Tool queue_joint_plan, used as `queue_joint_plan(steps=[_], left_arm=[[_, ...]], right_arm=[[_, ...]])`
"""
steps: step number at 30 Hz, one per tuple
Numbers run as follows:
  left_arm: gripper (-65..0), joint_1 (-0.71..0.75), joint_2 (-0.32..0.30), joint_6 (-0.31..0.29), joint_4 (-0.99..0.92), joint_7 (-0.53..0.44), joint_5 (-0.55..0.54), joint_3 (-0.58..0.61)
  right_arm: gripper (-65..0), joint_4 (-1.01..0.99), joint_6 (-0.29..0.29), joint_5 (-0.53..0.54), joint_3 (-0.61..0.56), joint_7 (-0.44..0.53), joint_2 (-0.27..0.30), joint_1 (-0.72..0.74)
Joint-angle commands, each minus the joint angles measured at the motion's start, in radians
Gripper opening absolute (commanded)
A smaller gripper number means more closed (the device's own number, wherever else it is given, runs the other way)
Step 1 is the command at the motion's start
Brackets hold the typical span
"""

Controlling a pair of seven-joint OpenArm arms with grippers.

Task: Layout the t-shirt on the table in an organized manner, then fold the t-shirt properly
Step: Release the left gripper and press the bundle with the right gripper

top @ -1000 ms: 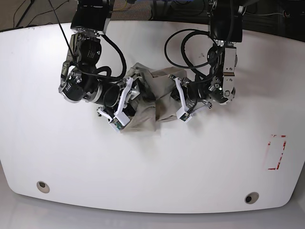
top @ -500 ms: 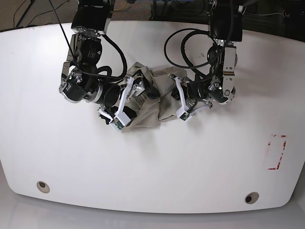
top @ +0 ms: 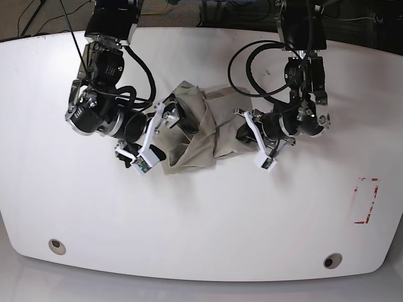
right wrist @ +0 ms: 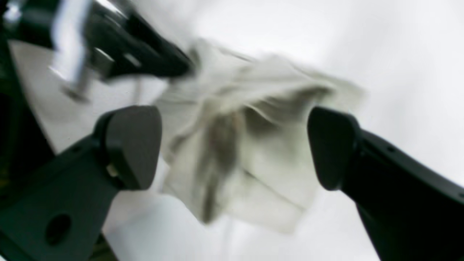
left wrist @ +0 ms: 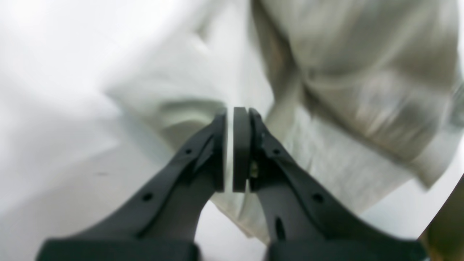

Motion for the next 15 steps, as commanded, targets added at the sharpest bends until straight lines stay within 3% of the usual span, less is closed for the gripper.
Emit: queue_joint_plan(steps=[1, 10, 15], left_arm=[[-63.3, -0.019, 0.000, -0.001, 0.019, -0.016, -0.063, -0.012], [-63.3, -0.013, -0.063, -0.001, 0.058, -0.012, -0.245, -0.133], [-63.3, 0.007, -0.138, -0.001, 0.068, -0.012, -0.352, -0.228]], right_arm=[[-3.8, 0.016, 0.002, 0.018, 0.002, 0.022, 0.002, 0.014], [-3.8, -0.091, 0.002, 0.018, 0.025, 0.022, -0.004, -0.003], [-3.8, -0.149, 0.002, 0.021, 0.020, 0.022, -0.027, -0.006]])
